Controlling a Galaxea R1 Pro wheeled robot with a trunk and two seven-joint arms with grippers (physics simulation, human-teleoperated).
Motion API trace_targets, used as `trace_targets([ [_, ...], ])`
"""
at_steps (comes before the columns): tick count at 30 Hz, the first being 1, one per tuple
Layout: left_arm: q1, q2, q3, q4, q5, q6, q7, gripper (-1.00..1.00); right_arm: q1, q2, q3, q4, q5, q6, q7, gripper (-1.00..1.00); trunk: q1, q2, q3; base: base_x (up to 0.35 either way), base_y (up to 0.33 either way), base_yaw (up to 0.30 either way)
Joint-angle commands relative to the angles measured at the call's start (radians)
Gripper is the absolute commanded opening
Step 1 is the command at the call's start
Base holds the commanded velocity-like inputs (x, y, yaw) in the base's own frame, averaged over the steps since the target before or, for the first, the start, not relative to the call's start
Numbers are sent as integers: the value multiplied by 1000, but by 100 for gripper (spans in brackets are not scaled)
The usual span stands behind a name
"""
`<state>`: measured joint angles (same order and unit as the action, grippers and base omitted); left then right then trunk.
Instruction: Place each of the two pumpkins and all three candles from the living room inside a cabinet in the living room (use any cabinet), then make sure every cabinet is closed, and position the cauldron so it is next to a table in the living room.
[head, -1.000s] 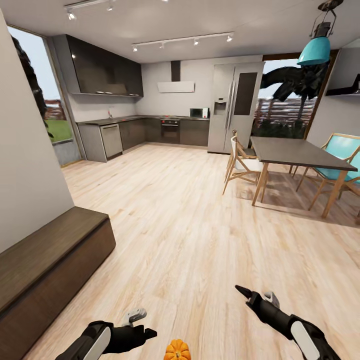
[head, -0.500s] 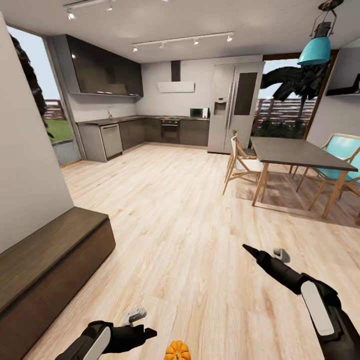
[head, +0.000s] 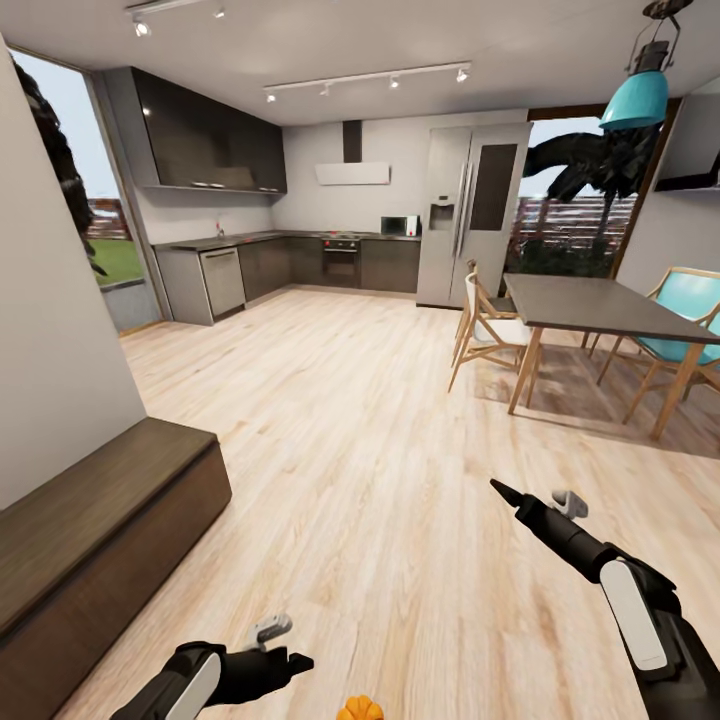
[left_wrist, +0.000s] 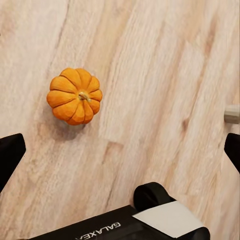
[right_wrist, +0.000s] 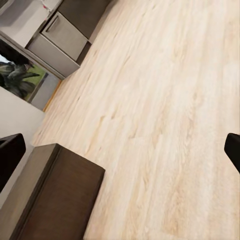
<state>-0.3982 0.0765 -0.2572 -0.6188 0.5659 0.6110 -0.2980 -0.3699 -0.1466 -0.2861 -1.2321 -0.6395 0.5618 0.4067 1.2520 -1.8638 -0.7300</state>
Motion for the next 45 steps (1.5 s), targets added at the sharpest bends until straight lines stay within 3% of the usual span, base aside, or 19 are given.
trace_targets([
  [1, -1, 1, -3, -1, 4, -6, -1, 100, -1, 0, -2, -1, -5, 8, 1, 100, 4, -8, -4, 2, 1, 0],
  [14, -1, 4, -1, -6, 8, -25, 0, 100, 0, 0, -1, -2, -7, 8, 7, 100, 54, -99, -45, 0, 0, 0],
  [21, -20, 11, 49, -26, 7, -25, 2, 100, -1, -1, -2, -2, -7, 12, 2, 100, 80, -148, -67, 0, 0, 0],
  [26, -51, 15, 130, -57, 1, -26, 3, 100, -1, -1, -5, -2, -7, 9, 5, 100, 100, -183, -83, 0, 0, 0],
  [29, -59, 15, 155, -68, -1, -27, 2, 100, -1, -1, -5, -2, -6, 7, 6, 100, 111, -204, -92, 0, 0, 0],
  [45, -63, 8, 167, -16, 0, -94, -3, 100, -1, -1, -5, -95, -26, 23, 1, 100, 172, -316, -142, 0, 0, 0],
])
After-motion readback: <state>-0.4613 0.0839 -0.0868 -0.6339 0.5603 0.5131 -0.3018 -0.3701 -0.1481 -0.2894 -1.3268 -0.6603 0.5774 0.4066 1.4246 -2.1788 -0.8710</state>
